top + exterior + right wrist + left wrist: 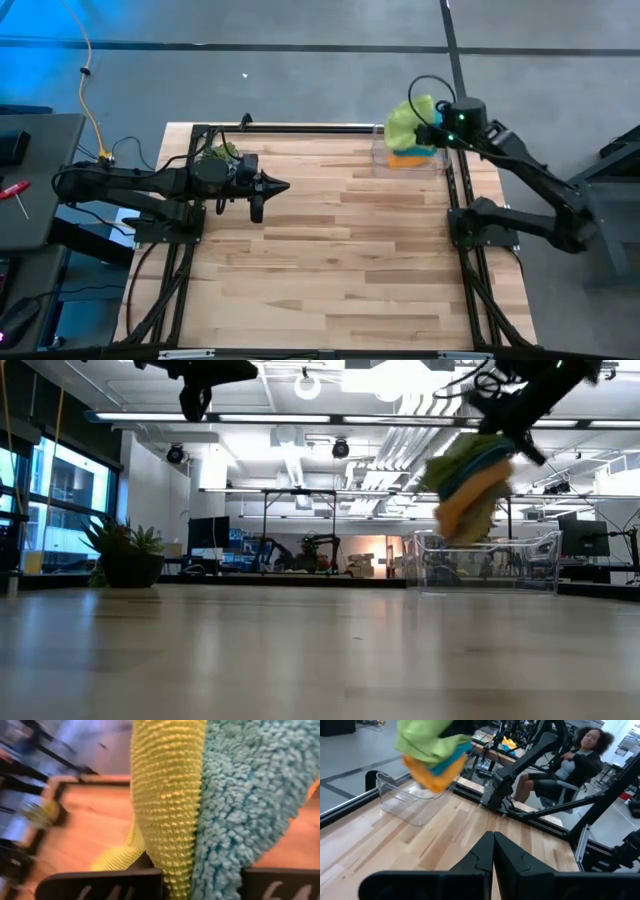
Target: Fold microfiber towels
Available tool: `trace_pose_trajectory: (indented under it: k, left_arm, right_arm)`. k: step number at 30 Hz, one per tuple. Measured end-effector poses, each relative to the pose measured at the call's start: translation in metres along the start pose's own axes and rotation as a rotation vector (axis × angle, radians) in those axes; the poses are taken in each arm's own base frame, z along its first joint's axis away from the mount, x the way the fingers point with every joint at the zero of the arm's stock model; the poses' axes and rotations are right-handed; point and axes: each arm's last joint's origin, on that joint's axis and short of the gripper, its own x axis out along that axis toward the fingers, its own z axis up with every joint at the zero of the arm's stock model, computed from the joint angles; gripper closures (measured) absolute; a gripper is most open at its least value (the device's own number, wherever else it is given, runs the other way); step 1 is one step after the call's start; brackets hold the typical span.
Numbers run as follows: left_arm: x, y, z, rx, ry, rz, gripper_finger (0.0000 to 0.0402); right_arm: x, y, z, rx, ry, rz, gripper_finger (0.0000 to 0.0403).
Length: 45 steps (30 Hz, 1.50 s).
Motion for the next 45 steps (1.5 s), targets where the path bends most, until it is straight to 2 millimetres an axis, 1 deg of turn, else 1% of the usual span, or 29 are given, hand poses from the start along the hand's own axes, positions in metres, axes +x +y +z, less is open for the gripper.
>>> trace_pose_trajectory:
  k: [2, 6, 9, 11, 14, 21, 24, 29, 34, 38, 45]
  left_arm:
    - [0.0, 0.0, 0.0, -0.001, -0.004, -0.001, 0.0401]
    - [0.0, -0.001, 0.003, -0.011, -0.026, -0.009, 0.0401]
    - [0.0, -0.001, 0.003, -0.031, -0.027, -0.01, 0.0401]
    - [0.0, -0.001, 0.003, -0.036, -0.027, -0.009, 0.0401]
    - [0.0, -0.001, 0.003, -0.047, -0.027, -0.009, 0.0401]
    - [0.0, 0.0, 0.003, -0.054, -0.042, 0.031, 0.0401]
    - [0.0, 0.001, 0.003, -0.054, -0.048, 0.045, 0.0401]
    - [0.0, 0.001, 0.003, -0.054, -0.052, 0.057, 0.0401]
    - [0.0, 0.001, 0.003, -0.057, -0.056, 0.065, 0.0401]
    - [0.0, 0.001, 0.003, -0.065, -0.057, 0.066, 0.0401]
    - [0.0, 0.002, 0.004, -0.065, -0.061, 0.076, 0.0401]
  right_arm:
    - [0.018, -0.007, 0.006, 0.022, -0.039, 0.068, 0.0386]
    - [0.053, -0.023, 0.004, 0.065, -0.013, 0.114, 0.0386]
    - [0.068, -0.03, 0.003, 0.091, 0.028, 0.18, 0.0386]
    - [0.076, -0.04, -0.003, 0.1, 0.092, 0.138, 0.0386]
    - [0.079, -0.054, -0.006, 0.109, 0.118, 0.058, 0.0386]
    - [0.084, -0.082, -0.008, 0.173, 0.208, -0.019, 0.0386]
    - [0.093, -0.09, -0.012, 0.181, 0.269, -0.05, 0.0386]
    - [0.116, -0.1, -0.015, 0.214, 0.328, -0.085, 0.0386]
    - [0.127, -0.099, -0.006, 0.228, 0.358, -0.153, 0.0386]
    - [0.129, -0.097, 0.001, 0.223, 0.4, -0.204, 0.0386]
    - [0.138, -0.098, 0.005, 0.241, 0.476, -0.276, 0.0386]
